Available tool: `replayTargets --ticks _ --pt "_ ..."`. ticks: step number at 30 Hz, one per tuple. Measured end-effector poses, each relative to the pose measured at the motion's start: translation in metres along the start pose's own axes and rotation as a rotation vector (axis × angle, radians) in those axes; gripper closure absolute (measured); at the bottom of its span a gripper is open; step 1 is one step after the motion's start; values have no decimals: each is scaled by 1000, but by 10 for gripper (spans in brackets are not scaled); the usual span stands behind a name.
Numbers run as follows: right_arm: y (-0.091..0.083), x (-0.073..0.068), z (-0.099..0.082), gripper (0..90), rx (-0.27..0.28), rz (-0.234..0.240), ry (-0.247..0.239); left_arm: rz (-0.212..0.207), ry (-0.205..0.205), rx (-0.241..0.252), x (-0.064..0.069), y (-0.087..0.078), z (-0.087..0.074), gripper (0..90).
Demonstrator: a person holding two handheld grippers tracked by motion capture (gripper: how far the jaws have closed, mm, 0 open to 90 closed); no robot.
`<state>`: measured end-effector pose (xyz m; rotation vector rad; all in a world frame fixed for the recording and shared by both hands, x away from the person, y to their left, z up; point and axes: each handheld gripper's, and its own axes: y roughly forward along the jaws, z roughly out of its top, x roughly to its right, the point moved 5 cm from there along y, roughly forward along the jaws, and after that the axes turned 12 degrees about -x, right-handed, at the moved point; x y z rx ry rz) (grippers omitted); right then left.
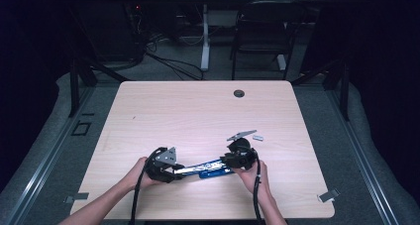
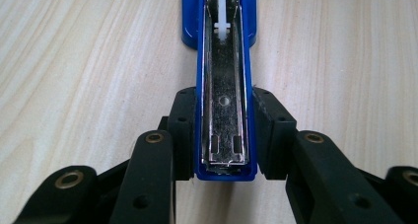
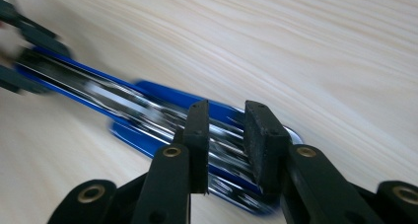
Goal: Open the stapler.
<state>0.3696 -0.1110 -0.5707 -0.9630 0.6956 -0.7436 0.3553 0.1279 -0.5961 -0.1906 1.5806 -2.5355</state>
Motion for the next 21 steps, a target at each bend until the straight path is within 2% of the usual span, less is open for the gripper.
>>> replayTargets --ticks 1,2,3,7,8,10,13,14,17,18,19,21 --pt "-1 7 -3 749 -3 -1 8 -10 4 -2 -2 0 0 662" --pt "-3 11 -6 755 11 32 28 -13 10 -5 -4 1 0 662" --pt "-5 13 -8 754 6 31 33 -20 13 -4 -5 2 0 663" --pt "-6 15 -10 755 7 20 40 -32 25 -12 -7 4 -1 664" --pt "-6 15 -10 757 7 19 40 -22 27 -12 -7 5 -1 664" --pt "-6 15 -10 762 4 17 43 -34 32 -13 -8 6 -2 664" --pt "-6 15 -11 754 7 25 54 -30 41 -18 -8 6 -1 662" --pt "-5 14 -11 728 15 35 59 -17 42 -16 -8 5 -1 660" --pt "-8 15 -11 605 33 87 53 -25 40 -23 -7 3 0 655" --pt "-11 16 -10 564 54 87 56 -19 36 -20 -7 3 1 652" --pt "-13 17 -10 546 57 74 56 -22 38 -31 -7 3 1 649" --pt "-19 22 -9 493 68 62 50 -1 38 -58 -6 7 2 630"
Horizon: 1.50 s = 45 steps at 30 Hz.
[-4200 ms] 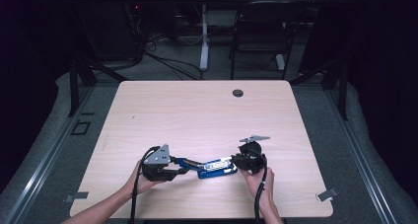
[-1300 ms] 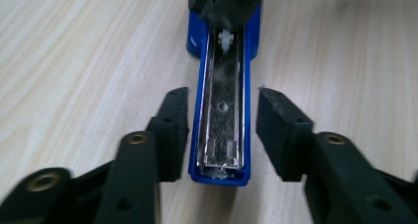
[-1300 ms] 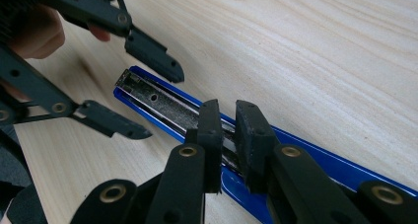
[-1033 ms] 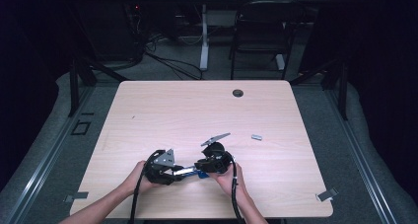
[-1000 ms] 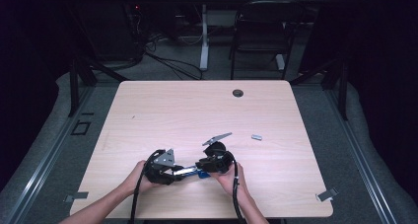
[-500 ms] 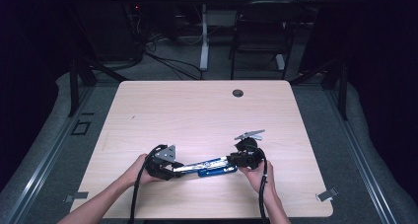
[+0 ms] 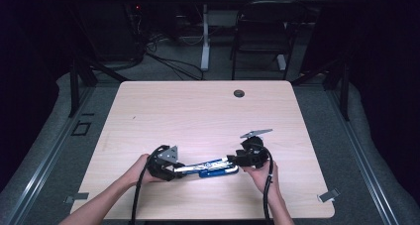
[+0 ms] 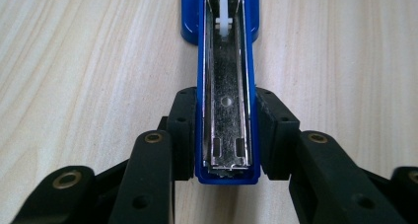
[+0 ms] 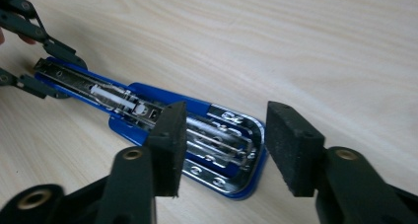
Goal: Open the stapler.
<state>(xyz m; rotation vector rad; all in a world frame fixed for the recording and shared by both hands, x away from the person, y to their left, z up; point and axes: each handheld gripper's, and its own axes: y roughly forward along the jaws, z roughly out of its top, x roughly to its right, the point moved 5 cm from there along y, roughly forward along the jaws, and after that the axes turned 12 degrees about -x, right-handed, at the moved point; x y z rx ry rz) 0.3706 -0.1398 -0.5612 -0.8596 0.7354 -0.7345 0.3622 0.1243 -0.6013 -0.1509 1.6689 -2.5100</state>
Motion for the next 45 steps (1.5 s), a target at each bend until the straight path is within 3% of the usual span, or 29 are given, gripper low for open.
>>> replayTargets --ticks 2,7,11,15,19,25,35,40,45 --pt "-8 6 3 440 11 -37 -1 4 -5 -20 1 4 0 579" --pt "-26 20 10 289 14 -61 5 -7 -44 44 0 -2 0 602" --pt "-35 34 13 176 -7 -112 24 -5 -55 52 0 -3 -1 602" --pt "-43 51 15 148 3 -140 53 5 -48 50 2 -4 -1 643" --pt "-49 70 17 156 -1 -172 75 6 -30 40 1 -4 -1 651" --pt "-57 91 13 226 -24 -159 43 -12 -9 50 -1 -3 -1 656" --pt "-53 106 10 276 -14 -182 -81 -20 -4 27 -6 -4 2 653" --pt "-42 115 14 302 -77 -182 -98 -32 -9 22 -8 -4 2 652" --pt "-32 117 22 341 -80 -202 -180 -43 -10 32 -10 -3 2 653"
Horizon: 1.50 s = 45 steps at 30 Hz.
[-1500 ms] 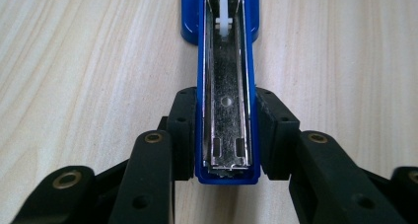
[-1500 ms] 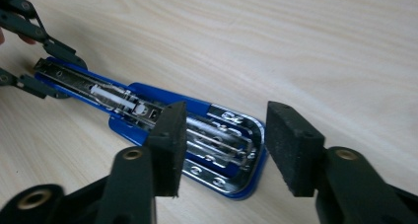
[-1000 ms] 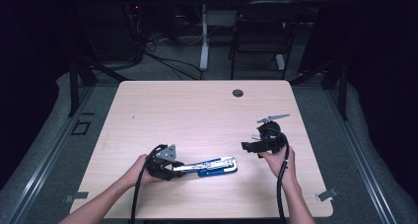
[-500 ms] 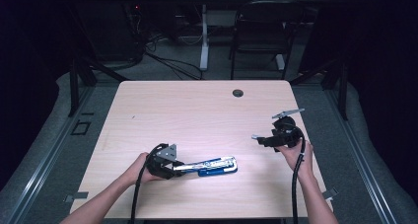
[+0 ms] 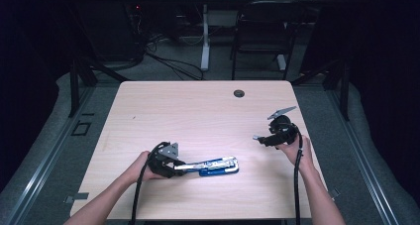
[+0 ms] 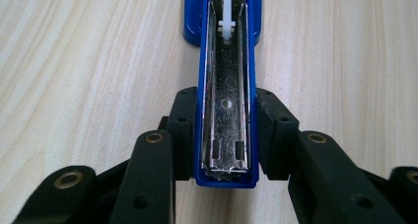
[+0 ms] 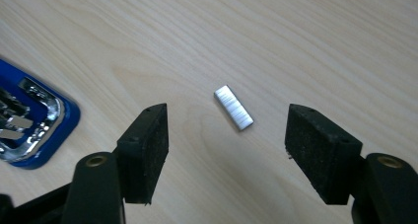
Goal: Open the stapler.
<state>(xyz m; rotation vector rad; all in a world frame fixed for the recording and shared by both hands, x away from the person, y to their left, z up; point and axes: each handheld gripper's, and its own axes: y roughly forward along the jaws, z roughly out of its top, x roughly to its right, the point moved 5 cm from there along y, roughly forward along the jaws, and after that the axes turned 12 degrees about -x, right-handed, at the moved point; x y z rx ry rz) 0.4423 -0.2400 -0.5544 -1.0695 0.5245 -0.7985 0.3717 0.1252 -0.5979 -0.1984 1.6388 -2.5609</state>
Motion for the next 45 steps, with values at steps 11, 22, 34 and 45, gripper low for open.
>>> replayTargets --ticks 11,22,34,45 --pt "43 8 13 514 -68 -5 -25 -1 -10 13 1 0 -1 651" --pt "53 6 23 707 -117 -16 -63 5 -5 9 1 0 -1 650" --pt "59 4 22 781 -138 -3 -45 1 -13 19 1 1 -1 649" --pt "38 -3 20 785 -111 4 3 4 -17 24 1 2 -1 648"
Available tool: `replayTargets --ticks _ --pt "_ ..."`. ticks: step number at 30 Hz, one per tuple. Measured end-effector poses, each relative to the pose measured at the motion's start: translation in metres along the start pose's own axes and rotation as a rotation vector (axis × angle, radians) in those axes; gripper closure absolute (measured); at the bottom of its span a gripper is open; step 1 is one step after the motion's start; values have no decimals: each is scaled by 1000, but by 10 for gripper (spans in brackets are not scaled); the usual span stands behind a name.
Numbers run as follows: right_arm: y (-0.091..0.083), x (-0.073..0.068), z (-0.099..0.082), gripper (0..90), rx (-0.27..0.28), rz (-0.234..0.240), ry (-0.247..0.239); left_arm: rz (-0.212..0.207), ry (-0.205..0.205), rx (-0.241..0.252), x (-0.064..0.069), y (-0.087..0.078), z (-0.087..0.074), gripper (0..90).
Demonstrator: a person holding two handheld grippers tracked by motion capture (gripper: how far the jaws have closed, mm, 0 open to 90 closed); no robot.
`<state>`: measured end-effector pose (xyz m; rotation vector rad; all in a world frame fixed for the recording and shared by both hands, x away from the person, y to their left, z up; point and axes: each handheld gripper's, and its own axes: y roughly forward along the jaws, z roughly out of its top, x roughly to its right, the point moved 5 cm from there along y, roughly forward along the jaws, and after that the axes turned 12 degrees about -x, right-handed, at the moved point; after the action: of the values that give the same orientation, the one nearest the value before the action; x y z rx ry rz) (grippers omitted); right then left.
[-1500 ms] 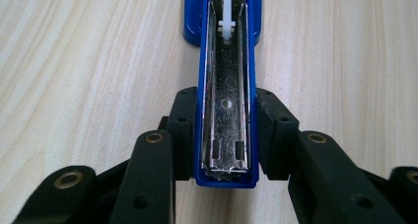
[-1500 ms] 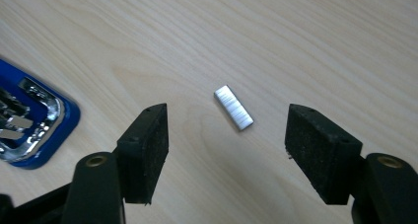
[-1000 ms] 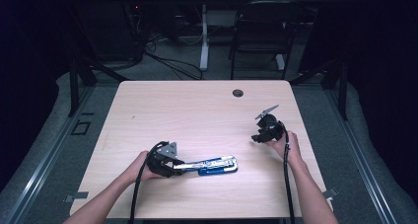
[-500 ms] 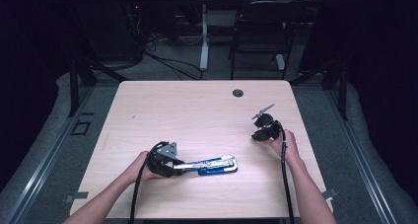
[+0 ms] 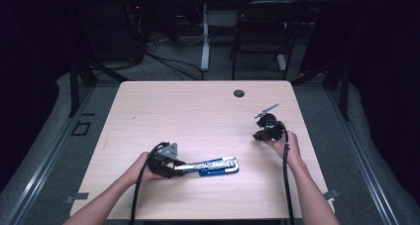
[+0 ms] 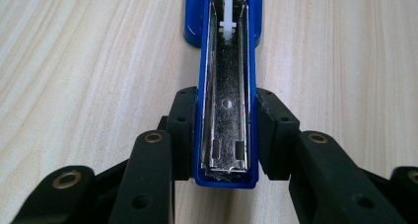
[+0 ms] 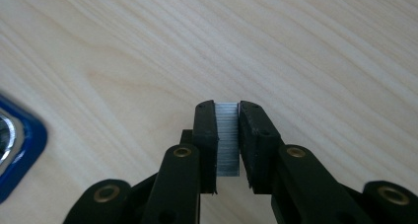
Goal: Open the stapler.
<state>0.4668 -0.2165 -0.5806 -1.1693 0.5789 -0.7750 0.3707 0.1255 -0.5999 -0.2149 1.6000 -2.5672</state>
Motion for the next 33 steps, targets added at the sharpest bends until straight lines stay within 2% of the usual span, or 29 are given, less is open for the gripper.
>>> replayTargets --ticks 7,11,16,19,22,23,24,28,33 --pt "-26 -13 -13 785 -8 8 17 -6 -1 -11 0 0 0 648" --pt "-33 -20 -18 785 -7 13 21 -6 -1 -12 0 0 0 648" --pt "-33 -24 -26 785 -29 17 20 -5 0 -8 0 0 0 649" --pt "-34 -27 -30 785 -14 39 31 -4 -1 -3 0 0 -1 648" --pt "-37 -29 -34 785 -32 35 23 -5 -4 7 0 1 -2 647" --pt "-36 -31 -34 785 -21 45 37 7 -7 2 0 0 -2 647" --pt "-36 -31 -35 785 -35 42 30 -3 -7 14 1 1 -2 647" --pt "-32 -33 -42 785 -67 33 24 4 -1 6 1 0 -1 649" --pt "-30 -40 -50 785 -51 48 29 -1 2 -2 1 0 0 649"
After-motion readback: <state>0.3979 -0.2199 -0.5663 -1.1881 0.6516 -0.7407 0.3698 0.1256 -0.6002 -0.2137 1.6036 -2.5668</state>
